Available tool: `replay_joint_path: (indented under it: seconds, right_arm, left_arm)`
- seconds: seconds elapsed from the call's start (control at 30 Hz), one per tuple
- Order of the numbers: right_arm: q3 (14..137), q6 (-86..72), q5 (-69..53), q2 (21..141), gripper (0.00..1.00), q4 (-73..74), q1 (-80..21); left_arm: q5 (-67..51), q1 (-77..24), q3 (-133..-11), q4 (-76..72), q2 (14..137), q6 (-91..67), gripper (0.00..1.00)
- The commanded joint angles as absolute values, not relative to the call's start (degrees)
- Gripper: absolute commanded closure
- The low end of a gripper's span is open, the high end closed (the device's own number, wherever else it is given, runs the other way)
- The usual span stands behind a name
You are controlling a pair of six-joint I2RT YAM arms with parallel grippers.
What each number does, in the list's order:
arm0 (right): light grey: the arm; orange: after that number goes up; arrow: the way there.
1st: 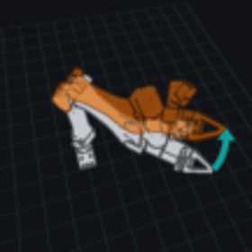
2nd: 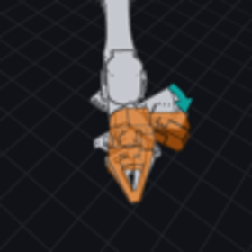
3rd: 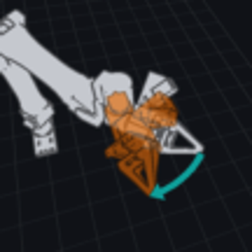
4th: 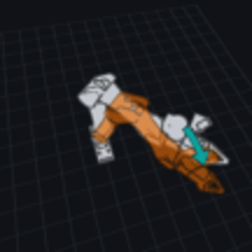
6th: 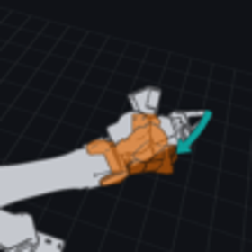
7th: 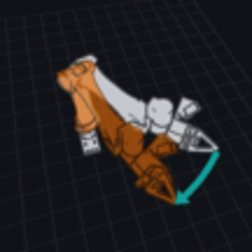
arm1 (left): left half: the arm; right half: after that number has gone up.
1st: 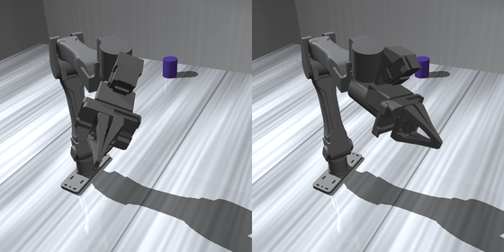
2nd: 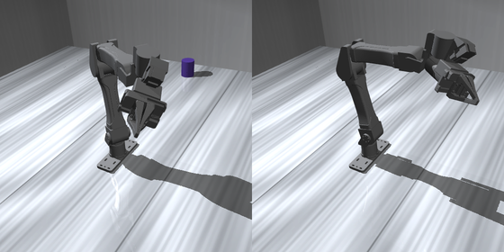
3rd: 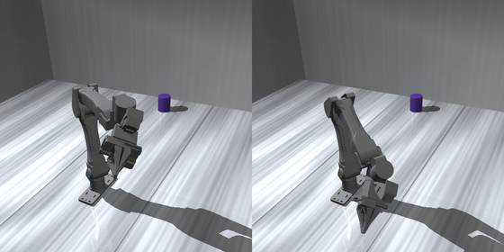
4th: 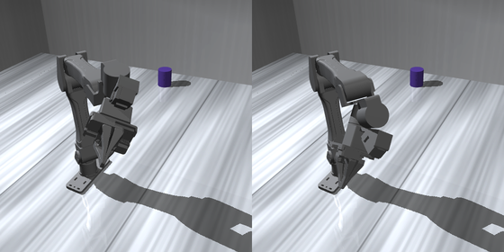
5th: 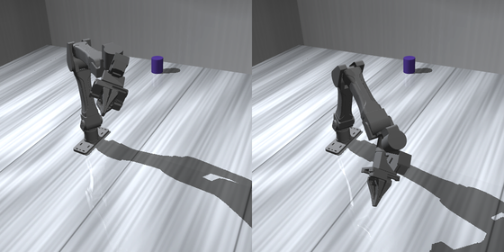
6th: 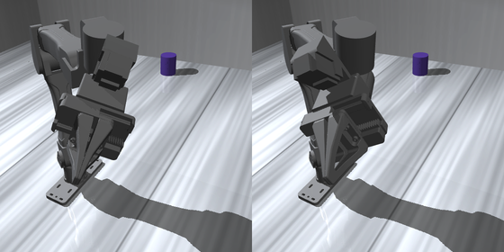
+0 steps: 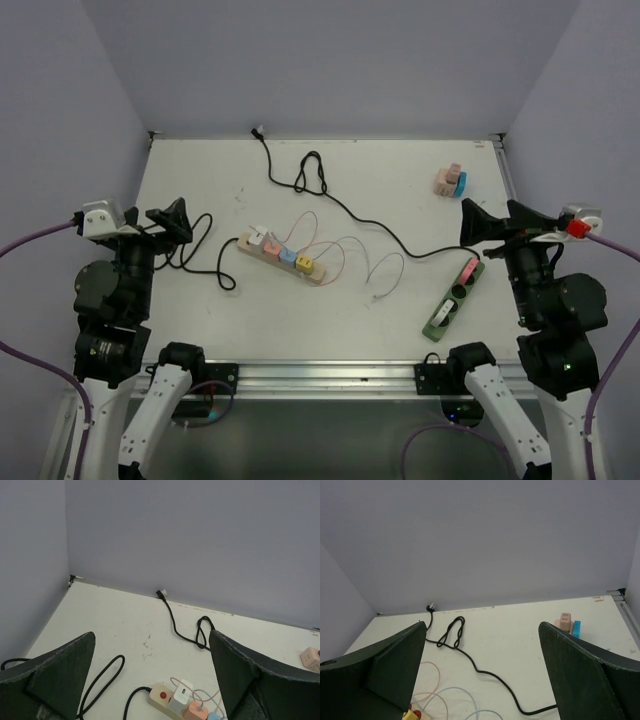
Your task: Pull the plug off the socket
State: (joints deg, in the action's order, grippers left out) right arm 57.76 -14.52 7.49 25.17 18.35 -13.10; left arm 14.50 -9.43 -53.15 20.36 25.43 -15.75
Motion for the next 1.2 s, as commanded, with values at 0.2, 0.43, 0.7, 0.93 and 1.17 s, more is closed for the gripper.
replay_joint_path:
  seconds: [0.2,0.43,0.7,0.93,1.17]
  right_arm:
    - [56.7,-16.5,7.4,27.9,0.01,16.8,-13.2]
    - [55.3,-20.7,4.1,34.0,0.01,17.3,-13.2]
    - [53.7,-19.0,-9.6,49.1,0.01,15.1,-13.2]
    - [56.2,-10.8,-7.8,60.0,0.01,17.2,-20.6]
    - [59.6,-6.2,-3.4,70.9,0.08,17.1,-34.6]
  left_arm:
    - [11.3,-9.3,-49.7,18.5,27.0,-17.9,0.01]
    - [9.1,-9.3,-47.2,18.5,29.5,-19.3,0.0]
    - [5.4,-9.3,-41.6,15.8,32.2,-23.2,0.01]
    - [6.8,-9.5,-36.7,14.7,34.9,-25.8,0.01]
    - [5.4,-9.6,-35.8,15.1,38.7,-26.3,0.0]
